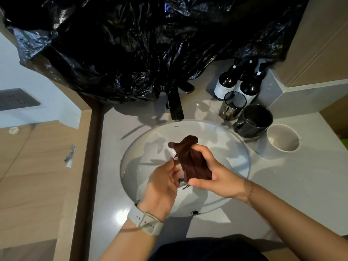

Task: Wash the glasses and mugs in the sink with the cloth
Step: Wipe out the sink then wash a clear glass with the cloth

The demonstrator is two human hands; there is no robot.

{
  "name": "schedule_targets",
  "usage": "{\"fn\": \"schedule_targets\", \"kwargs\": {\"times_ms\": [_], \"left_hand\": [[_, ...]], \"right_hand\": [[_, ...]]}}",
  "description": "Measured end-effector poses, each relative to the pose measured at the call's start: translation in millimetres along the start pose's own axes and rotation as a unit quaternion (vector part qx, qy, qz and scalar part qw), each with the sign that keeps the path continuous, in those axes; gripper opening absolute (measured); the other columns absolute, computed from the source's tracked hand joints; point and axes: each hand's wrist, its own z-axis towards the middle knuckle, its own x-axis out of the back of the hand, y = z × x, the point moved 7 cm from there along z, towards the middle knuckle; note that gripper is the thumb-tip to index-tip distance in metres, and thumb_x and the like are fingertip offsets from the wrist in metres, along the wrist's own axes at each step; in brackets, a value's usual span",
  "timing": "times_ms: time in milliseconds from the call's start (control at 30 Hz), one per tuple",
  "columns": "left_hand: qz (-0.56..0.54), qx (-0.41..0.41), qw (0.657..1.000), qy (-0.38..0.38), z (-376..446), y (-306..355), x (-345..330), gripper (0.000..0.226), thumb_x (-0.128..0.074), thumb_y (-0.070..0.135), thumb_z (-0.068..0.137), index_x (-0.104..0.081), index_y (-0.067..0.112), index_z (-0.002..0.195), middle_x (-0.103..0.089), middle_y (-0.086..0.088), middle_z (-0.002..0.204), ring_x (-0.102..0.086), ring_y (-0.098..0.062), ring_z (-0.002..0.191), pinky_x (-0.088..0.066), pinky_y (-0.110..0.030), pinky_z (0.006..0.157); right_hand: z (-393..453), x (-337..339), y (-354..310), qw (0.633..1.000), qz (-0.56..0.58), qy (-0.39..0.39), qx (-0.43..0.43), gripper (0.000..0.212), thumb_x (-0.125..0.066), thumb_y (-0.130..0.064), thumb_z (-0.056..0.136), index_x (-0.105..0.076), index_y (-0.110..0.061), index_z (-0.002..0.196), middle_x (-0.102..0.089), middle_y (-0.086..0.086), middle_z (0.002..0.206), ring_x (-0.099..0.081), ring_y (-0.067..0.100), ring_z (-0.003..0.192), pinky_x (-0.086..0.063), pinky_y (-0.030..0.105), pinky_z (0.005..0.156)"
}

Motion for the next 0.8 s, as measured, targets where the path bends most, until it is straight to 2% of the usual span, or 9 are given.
{"fn": "schedule_targets", "kwargs": {"times_ms": [100, 167, 233, 333, 433, 533, 667, 733, 800], "left_hand": [[0.060, -0.115, 0.991, 0.027, -10, 6, 4, 0.034, -0.041, 0.015, 0.105, -0.060, 0.010, 0.077, -0.063, 0.003, 0.058, -0.059, -0.006, 0.054, -0.044, -0.023, 0.068], [0.142, -0.222, 0.963, 0.056, -22, 14, 2, 0.030, -0.045, 0.017, 0.104, -0.060, 0.007, 0.081, -0.066, 0.004, 0.063, -0.061, -0.004, 0.062, -0.047, -0.021, 0.071], [0.198, -0.295, 0.932, 0.068, -32, 17, -5, 0.025, -0.047, 0.018, 0.103, -0.061, 0.005, 0.087, -0.069, 0.006, 0.067, -0.062, -0.001, 0.066, -0.046, -0.011, 0.068], [0.240, -0.331, 0.909, 0.084, -35, 19, -8, 0.022, -0.049, 0.020, 0.102, -0.060, 0.011, 0.087, -0.070, 0.009, 0.069, -0.064, -0.001, 0.067, -0.047, -0.009, 0.065], [0.221, -0.279, 0.932, 0.071, -26, 23, -7, 0.025, -0.048, 0.020, 0.103, -0.060, 0.007, 0.085, -0.068, 0.001, 0.067, -0.066, -0.011, 0.068, -0.052, -0.018, 0.065], [0.103, -0.095, 0.990, 0.008, -7, 17, -8, 0.031, -0.043, 0.012, 0.103, -0.058, 0.008, 0.076, -0.059, 0.001, 0.052, -0.054, -0.013, 0.051, -0.041, -0.017, 0.053], [0.004, 0.123, 0.992, -0.017, -1, -6, -6, 0.034, -0.042, 0.014, 0.101, -0.054, 0.018, 0.070, -0.048, 0.007, 0.050, -0.039, -0.007, 0.045, -0.027, -0.022, 0.058], [-0.014, 0.108, 0.994, -0.009, -2, -12, -8, 0.034, -0.043, 0.015, 0.102, -0.052, 0.018, 0.069, -0.045, 0.007, 0.052, -0.033, -0.008, 0.050, -0.025, -0.023, 0.058], [-0.013, -0.003, 1.000, 0.013, -4, -7, -12, 0.033, -0.041, 0.013, 0.104, -0.051, 0.014, 0.073, -0.048, 0.006, 0.054, -0.038, -0.008, 0.053, -0.031, -0.019, 0.055]], "right_hand": [[0, -9, -10, 0.996, 0.088, -0.012, -0.027, 0.075, -0.075, -0.016, 0.082, -0.027, -0.031, 0.137, -0.050, 0.002, 0.132, -0.060, 0.005, 0.108, -0.050, 0.017, 0.079], [1, -13, -12, 0.981, 0.168, 0.067, -0.067, 0.051, -0.068, -0.040, 0.085, -0.040, -0.038, 0.127, -0.062, -0.004, 0.120, -0.066, 0.011, 0.092, -0.052, 0.020, 0.067], [2, -14, 0, 0.953, 0.225, 0.176, -0.102, 0.045, -0.059, -0.063, 0.079, -0.052, -0.037, 0.116, -0.069, -0.002, 0.111, -0.068, 0.013, 0.097, -0.054, 0.028, 0.080], [6, -11, 4, 0.924, 0.261, 0.271, -0.068, 0.027, -0.058, -0.043, 0.088, -0.059, -0.025, 0.109, -0.073, 0.000, 0.099, -0.070, 0.012, 0.093, -0.053, 0.027, 0.080], [6, -11, 0, 0.936, 0.210, 0.283, -0.001, 0.027, -0.064, -0.036, 0.089, -0.056, -0.025, 0.113, -0.069, 0.004, 0.103, -0.067, 0.012, 0.096, -0.051, 0.021, 0.081], [-4, -6, -6, 0.950, -0.009, 0.282, 0.132, 0.043, -0.066, -0.034, 0.083, -0.047, -0.025, 0.119, -0.053, 0.007, 0.118, -0.054, 0.012, 0.112, -0.042, 0.020, 0.097], [-11, 10, -6, 0.937, -0.188, 0.206, 0.209, 0.056, -0.069, -0.049, 0.080, -0.043, -0.030, 0.126, -0.042, -0.001, 0.132, -0.044, 0.009, 0.126, -0.036, 0.022, 0.105], [-12, 14, -6, 0.940, -0.173, 0.212, 0.205, 0.054, -0.070, -0.050, 0.079, -0.046, -0.029, 0.123, -0.045, -0.003, 0.128, -0.046, 0.007, 0.123, -0.037, 0.020, 0.103], [-9, 10, -5, 0.943, -0.116, 0.266, 0.164, 0.049, -0.070, -0.043, 0.077, -0.049, -0.027, 0.118, -0.051, -0.005, 0.119, -0.050, 0.002, 0.114, -0.040, 0.017, 0.097]]}}
